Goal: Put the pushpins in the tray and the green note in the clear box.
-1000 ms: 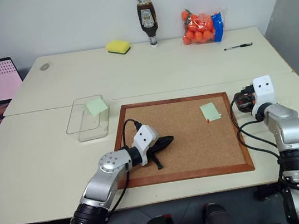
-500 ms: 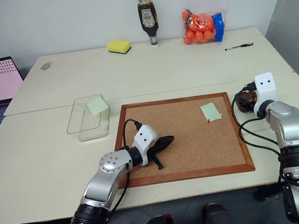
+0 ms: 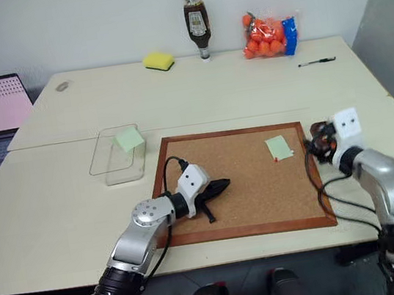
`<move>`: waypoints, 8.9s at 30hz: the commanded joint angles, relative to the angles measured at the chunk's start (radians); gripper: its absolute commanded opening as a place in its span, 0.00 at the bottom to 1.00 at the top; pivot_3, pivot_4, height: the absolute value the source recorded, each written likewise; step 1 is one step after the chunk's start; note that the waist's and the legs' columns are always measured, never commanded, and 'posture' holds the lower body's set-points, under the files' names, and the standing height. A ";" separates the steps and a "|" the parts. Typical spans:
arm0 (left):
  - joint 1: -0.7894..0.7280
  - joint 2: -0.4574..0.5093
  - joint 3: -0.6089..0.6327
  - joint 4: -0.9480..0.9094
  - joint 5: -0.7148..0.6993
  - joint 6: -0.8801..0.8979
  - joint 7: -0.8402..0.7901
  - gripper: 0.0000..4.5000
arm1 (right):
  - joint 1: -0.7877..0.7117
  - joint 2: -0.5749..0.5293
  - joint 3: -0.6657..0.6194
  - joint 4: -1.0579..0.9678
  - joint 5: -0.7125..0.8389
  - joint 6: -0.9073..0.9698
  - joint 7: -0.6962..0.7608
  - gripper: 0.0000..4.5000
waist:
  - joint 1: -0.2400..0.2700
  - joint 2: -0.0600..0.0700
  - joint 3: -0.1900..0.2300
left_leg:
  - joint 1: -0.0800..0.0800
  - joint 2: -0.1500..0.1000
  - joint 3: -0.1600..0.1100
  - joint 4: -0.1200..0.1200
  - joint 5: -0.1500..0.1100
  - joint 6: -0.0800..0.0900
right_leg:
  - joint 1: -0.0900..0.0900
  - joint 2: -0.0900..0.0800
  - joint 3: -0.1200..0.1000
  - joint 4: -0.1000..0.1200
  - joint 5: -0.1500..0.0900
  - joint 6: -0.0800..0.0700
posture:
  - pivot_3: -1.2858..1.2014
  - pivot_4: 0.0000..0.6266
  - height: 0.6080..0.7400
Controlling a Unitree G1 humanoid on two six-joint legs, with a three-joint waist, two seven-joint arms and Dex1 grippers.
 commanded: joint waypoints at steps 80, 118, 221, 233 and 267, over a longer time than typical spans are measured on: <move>0.049 -0.008 -0.054 0.029 0.049 0.005 0.019 0.00 | -0.009 0.218 -0.042 -0.096 0.094 -0.055 -0.183 0.01 | 0.000 0.000 0.000 | 0.000 -0.001 0.000 0.000 0.000 0.001 | 0.000 0.000 0.000 -0.001 0.001 0.001 | 0.52 0.24 1.00; 0.045 -0.014 -0.062 0.035 0.072 -0.021 0.012 0.00 | -0.347 -0.005 -0.086 0.599 -0.099 -0.274 -0.188 0.29 | 0.003 0.000 0.000 | 0.000 -0.002 0.001 0.000 0.000 0.002 | 0.001 0.000 0.001 -0.002 0.001 0.001 | 0.52 0.24 1.00; 0.013 -0.018 -0.059 0.062 0.065 -0.042 -0.015 0.00 | -0.041 0.074 0.132 0.003 -0.085 -0.243 0.010 0.01 | 0.009 0.001 -0.001 | -0.003 -0.002 -0.001 0.000 0.000 0.002 | 0.000 0.000 -0.001 -0.002 0.001 0.002 | 0.52 0.24 1.00; 0.004 -0.023 -0.048 0.071 0.058 -0.040 -0.011 0.00 | -0.048 0.061 0.107 -0.089 -0.068 -0.205 0.016 0.01 | 0.008 0.001 -0.001 | -0.002 -0.002 -0.001 0.000 0.000 0.002 | 0.000 0.000 -0.001 -0.002 0.001 0.003 | 0.52 0.24 1.00; -0.490 -0.103 0.032 0.504 -0.001 -0.441 -0.257 0.73 | -0.102 0.020 0.139 -0.304 0.073 0.033 0.082 0.00 | 0.000 -0.004 0.002 | -0.009 -0.002 -0.002 0.000 0.000 0.002 | -0.005 0.001 -0.002 -0.003 0.001 0.003 | 0.52 0.24 1.00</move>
